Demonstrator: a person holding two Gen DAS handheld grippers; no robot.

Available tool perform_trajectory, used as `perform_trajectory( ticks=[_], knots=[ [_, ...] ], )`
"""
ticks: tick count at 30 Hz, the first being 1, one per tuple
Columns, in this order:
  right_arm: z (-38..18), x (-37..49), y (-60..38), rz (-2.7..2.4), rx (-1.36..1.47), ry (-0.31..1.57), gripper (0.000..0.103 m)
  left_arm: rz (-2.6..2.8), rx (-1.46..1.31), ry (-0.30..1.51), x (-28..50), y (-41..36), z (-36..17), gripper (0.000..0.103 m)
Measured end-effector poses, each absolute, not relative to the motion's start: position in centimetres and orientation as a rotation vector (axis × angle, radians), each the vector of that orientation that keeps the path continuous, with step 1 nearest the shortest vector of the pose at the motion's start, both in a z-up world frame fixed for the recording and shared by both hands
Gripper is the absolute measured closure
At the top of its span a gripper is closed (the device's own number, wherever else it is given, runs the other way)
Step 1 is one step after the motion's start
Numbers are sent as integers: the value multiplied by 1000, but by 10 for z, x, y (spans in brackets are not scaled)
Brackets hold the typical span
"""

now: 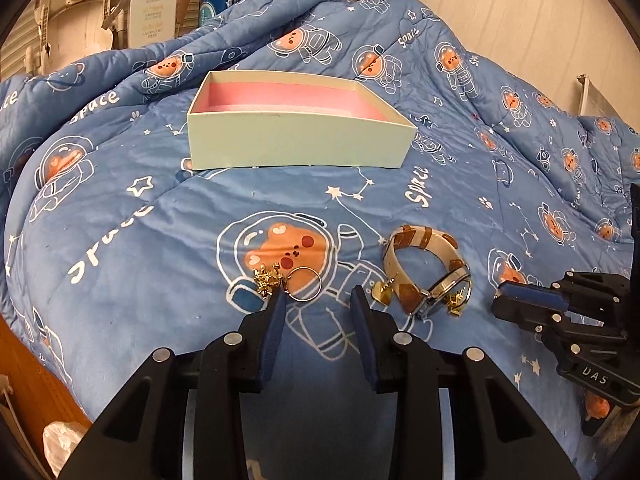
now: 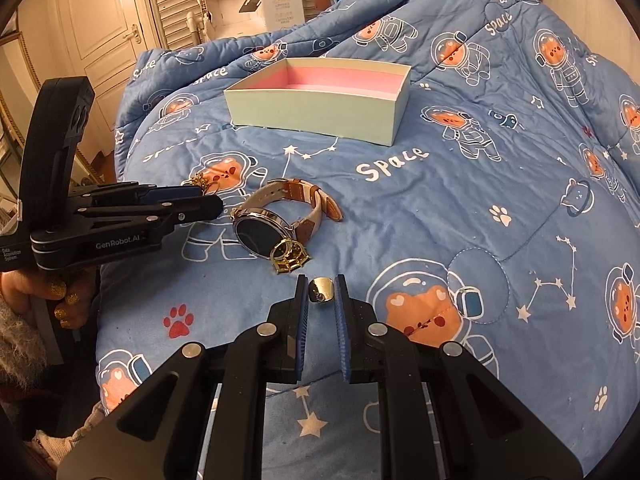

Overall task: Organize jewelry
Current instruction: 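Grasp a gold ring with the right gripper while the left gripper approaches the gold charm, then carry the gold ring into the pink box and open the right gripper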

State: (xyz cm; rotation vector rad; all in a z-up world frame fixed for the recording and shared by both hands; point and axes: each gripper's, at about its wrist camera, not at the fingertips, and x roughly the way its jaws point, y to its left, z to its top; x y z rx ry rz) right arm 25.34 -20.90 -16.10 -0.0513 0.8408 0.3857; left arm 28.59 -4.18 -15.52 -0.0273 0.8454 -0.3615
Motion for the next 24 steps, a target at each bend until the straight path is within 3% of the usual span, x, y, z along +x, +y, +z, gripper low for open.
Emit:
perform_trajectory(
  ticks=[5, 10, 24],
  knots=[
    [-161, 253, -209, 389, -55, 838, 89, -339, -12, 842, 294, -44, -156, 71],
    [-162, 254, -209, 388, -48, 840, 89, -354, -42, 813, 286, -42, -147, 81],
    [-165, 253, -206, 396, -53, 849, 89, -476, 116, 829, 272, -75, -156, 81]
  ],
)
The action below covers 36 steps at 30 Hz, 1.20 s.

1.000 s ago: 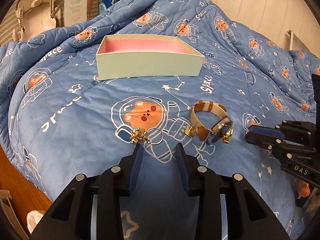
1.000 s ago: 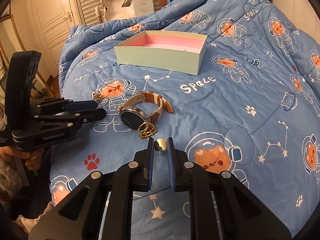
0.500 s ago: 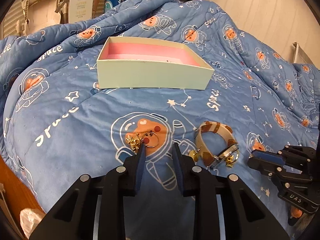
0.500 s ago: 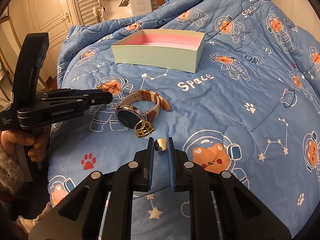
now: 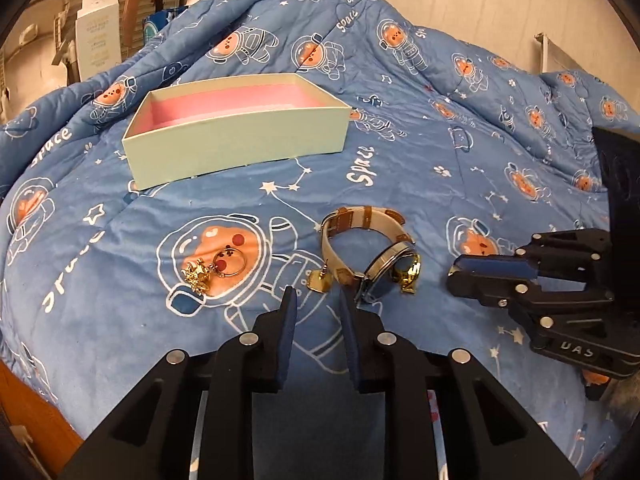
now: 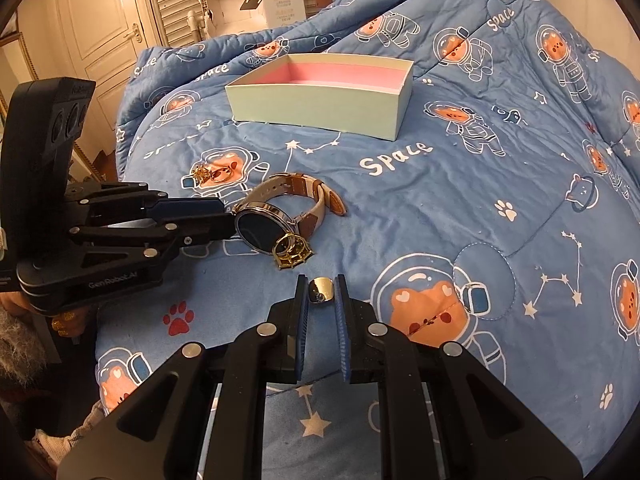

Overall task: Organize jewelry
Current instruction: 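Carry the gold ring into the pink box and open the right gripper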

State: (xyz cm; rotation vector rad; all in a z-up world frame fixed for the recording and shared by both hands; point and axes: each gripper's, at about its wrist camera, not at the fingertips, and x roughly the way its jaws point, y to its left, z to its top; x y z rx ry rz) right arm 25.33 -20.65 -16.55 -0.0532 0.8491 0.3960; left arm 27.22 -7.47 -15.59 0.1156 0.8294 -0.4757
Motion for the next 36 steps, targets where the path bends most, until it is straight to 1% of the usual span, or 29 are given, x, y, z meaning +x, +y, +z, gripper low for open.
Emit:
perform_trajectory(
  ticks=[5, 7, 15, 24, 31, 36],
  knots=[
    [-165, 254, -207, 392, -52, 848, 89, -476, 134, 824, 281, -84, -158, 82],
    [-165, 254, -207, 391, -52, 848, 89, -485, 146, 824, 283, -88, -157, 90],
    [-154, 259, -212, 406, -27, 838, 89, -472, 112, 819, 282, -77, -147, 90],
    [-115, 279, -210, 469, -14, 783, 89, -452, 37, 756, 288, -49, -103, 90],
    [-86, 304, -197, 502, -52, 724, 89, -406, 22, 745, 313, -34, -84, 90],
    [-73, 339, -189, 528, -57, 710, 89, -405, -2, 764, 345, -28, -79, 90]
  ],
)
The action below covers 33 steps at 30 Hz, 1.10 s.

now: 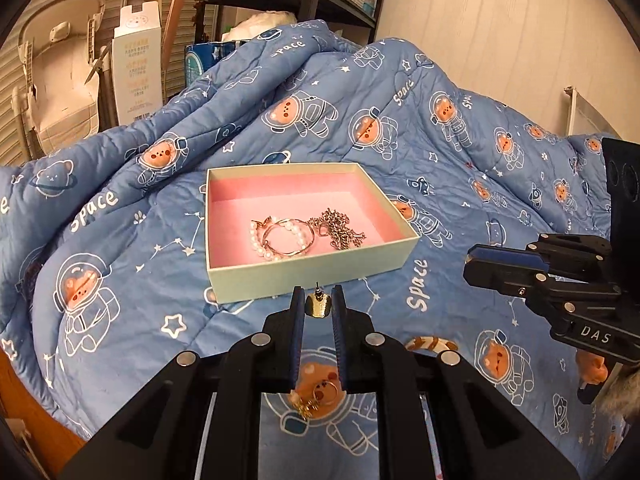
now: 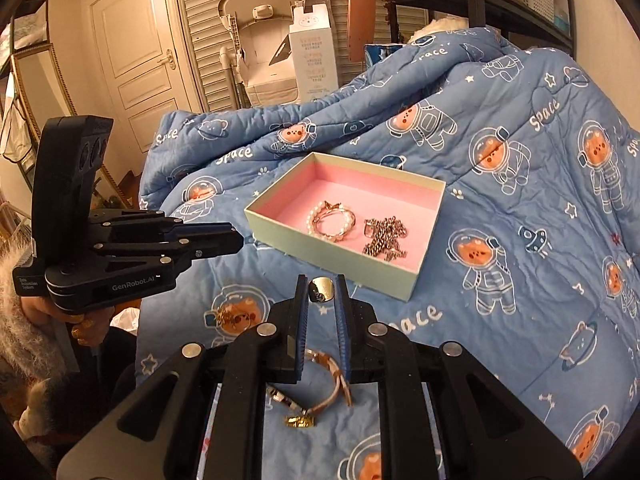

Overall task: Organize jewelry
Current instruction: 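Carry the gold ring into the pink box and open the right gripper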

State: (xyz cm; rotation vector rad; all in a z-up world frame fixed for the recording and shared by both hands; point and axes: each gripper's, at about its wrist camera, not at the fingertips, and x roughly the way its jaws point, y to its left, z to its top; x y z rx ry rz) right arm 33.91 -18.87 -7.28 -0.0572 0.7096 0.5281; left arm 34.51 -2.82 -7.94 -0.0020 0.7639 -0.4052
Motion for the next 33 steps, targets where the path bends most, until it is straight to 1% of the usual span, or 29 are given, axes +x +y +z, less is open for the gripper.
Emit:
perform_trajectory(
  ticks=[7, 14, 19, 25, 33],
  knots=[
    [-70, 404, -177, 542, -45, 759, 89, -386, 15, 804, 406, -28, -74, 90],
    [-94, 467, -158, 506, -83, 859, 89, -362, 52, 913, 466, -41, -92, 90],
    [-112, 495, -146, 468, -121, 901, 89, -325, 35, 972, 500, -44, -108, 90],
    [-128, 515, -140, 455, -156, 929, 89, -307, 32, 995, 516, -49, -122, 90],
    [-141, 533, -139, 477, -194, 946, 89, -323, 62, 984, 515, -57, -128, 90]
  ],
)
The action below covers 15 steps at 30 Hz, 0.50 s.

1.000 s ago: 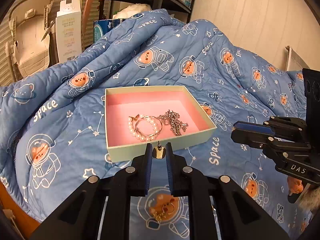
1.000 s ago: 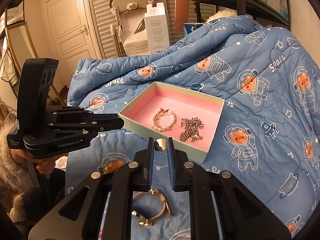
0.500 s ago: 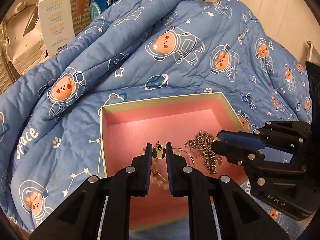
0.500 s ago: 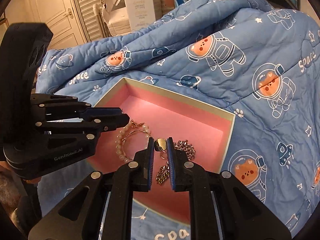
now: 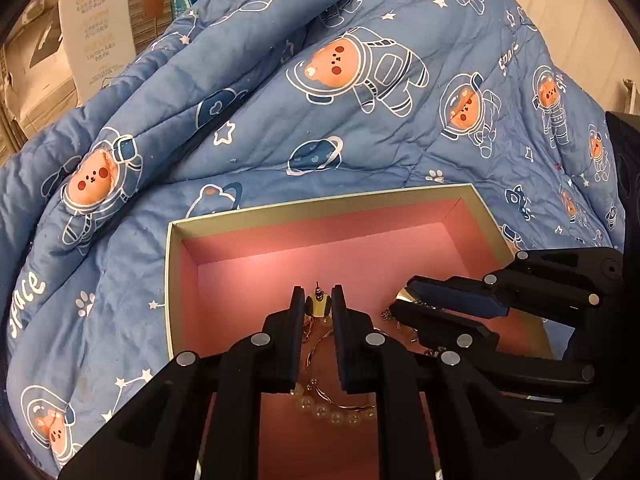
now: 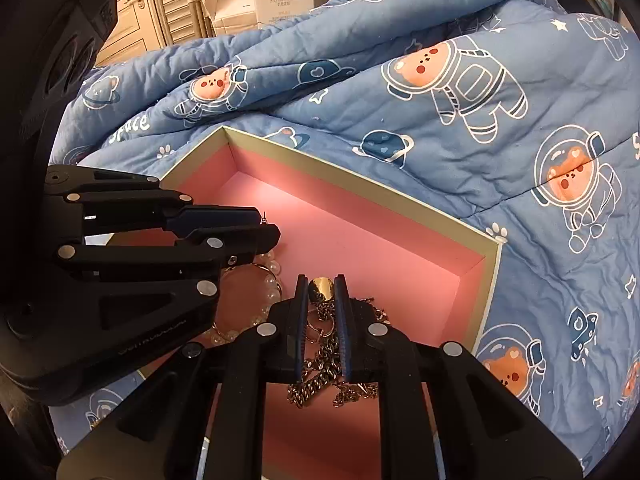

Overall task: Organize jewelry
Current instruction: 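Carry the gold ring into the pink box and open the right gripper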

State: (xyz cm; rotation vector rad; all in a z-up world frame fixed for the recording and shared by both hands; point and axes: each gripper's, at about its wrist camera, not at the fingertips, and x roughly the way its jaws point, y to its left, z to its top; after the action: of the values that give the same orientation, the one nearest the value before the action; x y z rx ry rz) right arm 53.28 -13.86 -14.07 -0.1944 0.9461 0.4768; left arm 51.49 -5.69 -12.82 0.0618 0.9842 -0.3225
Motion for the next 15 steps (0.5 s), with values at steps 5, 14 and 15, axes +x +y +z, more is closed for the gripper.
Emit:
perform_trajectory(
  ticks=[5, 14, 15],
  knots=[
    [-143, 531, -138, 480, -212, 945, 89, -319, 71, 982, 515, -58, -128, 89],
    [-138, 524, -139, 462, -243, 898, 51, -305, 135, 919, 508, -63, -116, 62],
    [-137, 523, -139, 464, -242, 895, 51, -307, 140, 907, 506, -63, -114, 58]
  ],
)
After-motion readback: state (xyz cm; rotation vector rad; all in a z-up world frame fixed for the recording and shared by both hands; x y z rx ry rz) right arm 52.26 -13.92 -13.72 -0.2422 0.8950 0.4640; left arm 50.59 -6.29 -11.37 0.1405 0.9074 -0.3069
